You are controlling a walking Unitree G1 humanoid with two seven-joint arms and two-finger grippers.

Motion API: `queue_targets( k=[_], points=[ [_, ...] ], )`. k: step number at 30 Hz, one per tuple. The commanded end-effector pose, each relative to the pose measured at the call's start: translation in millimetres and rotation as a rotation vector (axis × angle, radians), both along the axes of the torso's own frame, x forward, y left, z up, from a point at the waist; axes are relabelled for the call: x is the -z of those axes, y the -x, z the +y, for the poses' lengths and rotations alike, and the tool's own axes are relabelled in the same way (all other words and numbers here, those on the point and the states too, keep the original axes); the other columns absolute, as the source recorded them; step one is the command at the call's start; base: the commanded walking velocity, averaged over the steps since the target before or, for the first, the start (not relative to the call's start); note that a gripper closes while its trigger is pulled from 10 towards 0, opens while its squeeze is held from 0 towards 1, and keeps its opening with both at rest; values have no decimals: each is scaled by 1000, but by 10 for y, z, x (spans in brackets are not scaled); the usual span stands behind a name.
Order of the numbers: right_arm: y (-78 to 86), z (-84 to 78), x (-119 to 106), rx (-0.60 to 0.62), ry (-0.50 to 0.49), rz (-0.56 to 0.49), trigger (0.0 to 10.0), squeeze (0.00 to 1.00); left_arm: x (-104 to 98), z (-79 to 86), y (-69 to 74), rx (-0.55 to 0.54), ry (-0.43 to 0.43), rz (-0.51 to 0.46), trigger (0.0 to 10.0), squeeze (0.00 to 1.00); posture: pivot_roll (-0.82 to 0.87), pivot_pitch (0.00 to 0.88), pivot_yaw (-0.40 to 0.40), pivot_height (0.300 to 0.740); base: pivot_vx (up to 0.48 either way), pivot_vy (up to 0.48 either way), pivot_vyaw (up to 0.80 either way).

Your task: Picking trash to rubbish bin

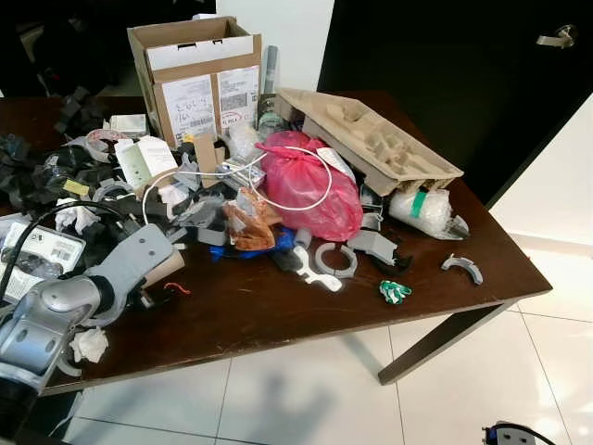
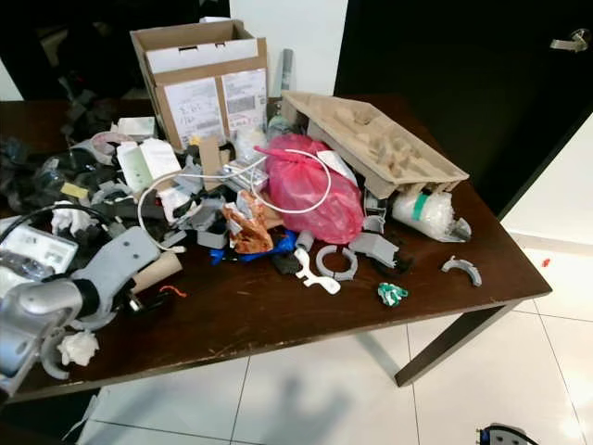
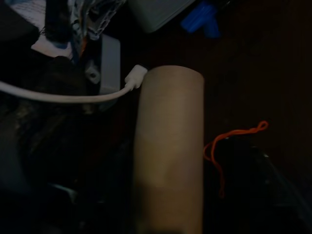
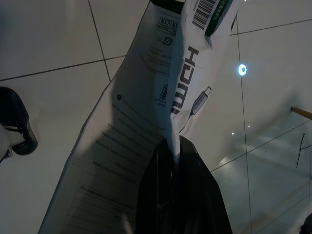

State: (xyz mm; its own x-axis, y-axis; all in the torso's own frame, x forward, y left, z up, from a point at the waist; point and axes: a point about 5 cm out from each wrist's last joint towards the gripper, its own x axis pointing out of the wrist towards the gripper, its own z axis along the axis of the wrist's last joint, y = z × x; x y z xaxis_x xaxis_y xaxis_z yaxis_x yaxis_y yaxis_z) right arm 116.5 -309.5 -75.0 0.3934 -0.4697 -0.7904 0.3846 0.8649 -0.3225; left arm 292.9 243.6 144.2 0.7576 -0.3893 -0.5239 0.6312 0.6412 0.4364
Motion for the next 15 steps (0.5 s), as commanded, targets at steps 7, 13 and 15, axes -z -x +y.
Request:
queue_targets(
  k=[7,13,15],
  points=[
    [69,-46,1,13,6,20,0,0,95,-40,0,5,12,48,0,0,156,141,-74,740,0,0,0],
    [62,-43,1,9,5,20,0,0,-26,-113,-45,16,98,-16,0,0,158,132,-75,740,0,0,0],
    [54,-40,0,9,4,18,0,0,-172,-186,-92,28,187,-94,0,0,158,127,-75,740,0,0,0]
  ],
)
